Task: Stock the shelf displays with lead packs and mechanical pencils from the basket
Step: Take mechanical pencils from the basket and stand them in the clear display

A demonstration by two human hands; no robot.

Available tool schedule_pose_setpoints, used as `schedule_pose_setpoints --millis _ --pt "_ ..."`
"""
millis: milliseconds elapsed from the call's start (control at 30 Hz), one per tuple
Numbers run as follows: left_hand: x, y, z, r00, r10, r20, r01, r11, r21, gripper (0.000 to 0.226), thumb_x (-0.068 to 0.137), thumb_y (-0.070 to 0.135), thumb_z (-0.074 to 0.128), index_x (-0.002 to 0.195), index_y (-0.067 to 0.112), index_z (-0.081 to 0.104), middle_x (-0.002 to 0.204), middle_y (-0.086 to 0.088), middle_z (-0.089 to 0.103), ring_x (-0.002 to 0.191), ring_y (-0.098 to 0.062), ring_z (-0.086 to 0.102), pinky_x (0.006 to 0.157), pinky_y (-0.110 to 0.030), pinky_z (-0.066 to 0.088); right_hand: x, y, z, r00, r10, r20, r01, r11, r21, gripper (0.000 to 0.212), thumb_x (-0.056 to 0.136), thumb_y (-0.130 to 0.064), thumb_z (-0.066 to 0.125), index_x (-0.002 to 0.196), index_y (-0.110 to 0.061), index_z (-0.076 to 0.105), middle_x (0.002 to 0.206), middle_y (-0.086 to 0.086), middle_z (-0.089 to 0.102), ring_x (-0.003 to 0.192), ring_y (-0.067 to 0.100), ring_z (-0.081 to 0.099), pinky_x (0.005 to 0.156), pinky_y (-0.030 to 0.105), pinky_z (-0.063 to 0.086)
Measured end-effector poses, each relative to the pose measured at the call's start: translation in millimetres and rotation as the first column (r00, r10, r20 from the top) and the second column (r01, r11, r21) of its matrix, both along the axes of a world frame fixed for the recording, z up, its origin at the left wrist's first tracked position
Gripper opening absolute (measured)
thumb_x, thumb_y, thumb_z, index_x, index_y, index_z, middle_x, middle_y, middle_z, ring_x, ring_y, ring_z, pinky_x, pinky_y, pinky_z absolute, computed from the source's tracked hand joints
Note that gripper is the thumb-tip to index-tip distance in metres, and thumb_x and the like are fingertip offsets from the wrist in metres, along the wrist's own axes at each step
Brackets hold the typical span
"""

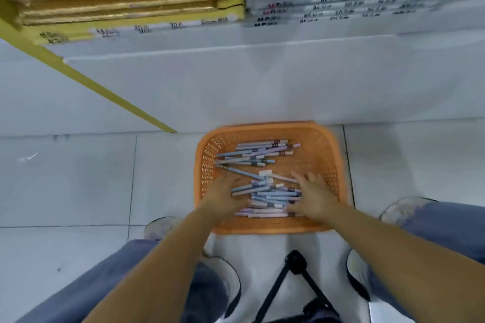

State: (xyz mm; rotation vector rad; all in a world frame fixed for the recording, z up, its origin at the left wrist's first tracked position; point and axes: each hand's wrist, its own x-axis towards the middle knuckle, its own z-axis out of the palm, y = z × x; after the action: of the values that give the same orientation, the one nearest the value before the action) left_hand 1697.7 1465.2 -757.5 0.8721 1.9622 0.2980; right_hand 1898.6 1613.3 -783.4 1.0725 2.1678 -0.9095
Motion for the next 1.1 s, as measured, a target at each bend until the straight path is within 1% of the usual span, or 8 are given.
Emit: schedule_pose_setpoints --millis 133,333,400,533,667,833,933,1100 --pt "2 0 -21 0.995 -0.077 -0.056 0.072 0.994 -0.086 0.080 0.079 0.039 0.080 0.148 0.021 0.043 0.154 -0.005 0.039 0.139 -0.025 0.038 0.115 -0.037 0.033 4 -15 -18 0.999 0.043 0.016 -0.044 0.997 0.062 0.093 0.065 -0.061 0.077 0.138 -0.024 0.033 0.139 0.007 0.033 0.127 0.029 0.032 0.099 0.039 0.038" --pt "6 4 -40 0.989 -0.130 -0.068 0.117 0.980 -0.161 0.076 0.076 0.044 0.082 0.142 0.030 0.046 0.150 -0.003 0.041 0.132 -0.025 0.045 0.109 -0.039 0.040 8 -12 -25 0.998 0.016 -0.067 -0.013 0.998 0.055 0.056 0.083 -0.033 0.072 0.129 -0.016 0.045 0.134 0.010 0.042 0.114 0.027 0.048 0.093 0.034 0.044" --pt "11 6 -45 0.989 -0.124 -0.084 0.110 0.982 -0.151 0.069 0.078 0.038 0.082 0.137 0.023 0.051 0.144 -0.007 0.046 0.126 -0.027 0.048 0.104 -0.037 0.043 6 -7 -24 0.997 0.000 -0.073 0.000 1.000 0.001 0.052 0.087 -0.027 0.068 0.132 -0.013 0.046 0.134 0.011 0.045 0.114 0.028 0.053 0.092 0.034 0.046" --pt "17 11 -52 0.994 -0.054 -0.091 0.041 0.990 -0.138 0.048 0.090 0.027 0.071 0.134 0.017 0.056 0.133 -0.012 0.059 0.117 -0.030 0.057 0.097 -0.039 0.048 3 5 -21 0.986 -0.104 -0.127 0.084 0.984 -0.158 0.024 0.089 -0.024 0.067 0.109 -0.014 0.060 0.105 0.006 0.064 0.096 0.022 0.061 0.075 0.030 0.045" --pt "16 12 -53 0.992 -0.061 -0.108 0.041 0.983 -0.177 0.034 0.099 0.026 0.059 0.130 0.013 0.058 0.125 -0.013 0.064 0.110 -0.030 0.062 0.094 -0.038 0.050 -2 15 -14 0.930 -0.348 -0.122 0.282 0.884 -0.374 0.027 0.083 -0.015 0.075 0.104 -0.009 0.060 0.097 0.006 0.065 0.089 0.019 0.062 0.079 0.032 0.052" --pt "8 4 -39 0.999 -0.008 0.032 0.012 0.993 -0.118 0.031 0.105 0.024 0.045 0.134 0.013 0.051 0.123 -0.016 0.063 0.102 -0.026 0.060 0.091 -0.035 0.047 -1 24 -2 0.880 -0.466 -0.097 0.360 0.785 -0.505 0.015 0.089 -0.017 0.070 0.099 -0.020 0.060 0.077 0.001 0.062 0.056 0.007 0.057 0.045 0.016 0.044" --pt "4 2 -23 0.998 0.065 0.024 -0.063 0.996 -0.059 0.030 0.107 0.025 0.042 0.132 0.009 0.050 0.118 -0.016 0.062 0.099 -0.026 0.058 0.083 -0.031 0.042 0 27 7 0.897 -0.426 -0.118 0.327 0.819 -0.471 0.013 0.091 -0.020 0.067 0.103 -0.017 0.062 0.079 0.000 0.062 0.060 0.006 0.056 0.048 0.014 0.043" --pt "6 15 24 0.981 0.192 0.015 -0.192 0.975 0.110 0.024 0.106 0.033 0.043 0.104 0.014 0.056 0.074 0.004 0.055 0.064 -0.014 0.051 0.051 -0.021 0.037 -5 43 54 0.962 -0.209 -0.177 0.131 0.918 -0.373 0.015 0.091 -0.022 0.067 0.081 -0.028 0.057 0.063 -0.010 0.061 0.052 -0.001 0.055 0.047 0.011 0.040"
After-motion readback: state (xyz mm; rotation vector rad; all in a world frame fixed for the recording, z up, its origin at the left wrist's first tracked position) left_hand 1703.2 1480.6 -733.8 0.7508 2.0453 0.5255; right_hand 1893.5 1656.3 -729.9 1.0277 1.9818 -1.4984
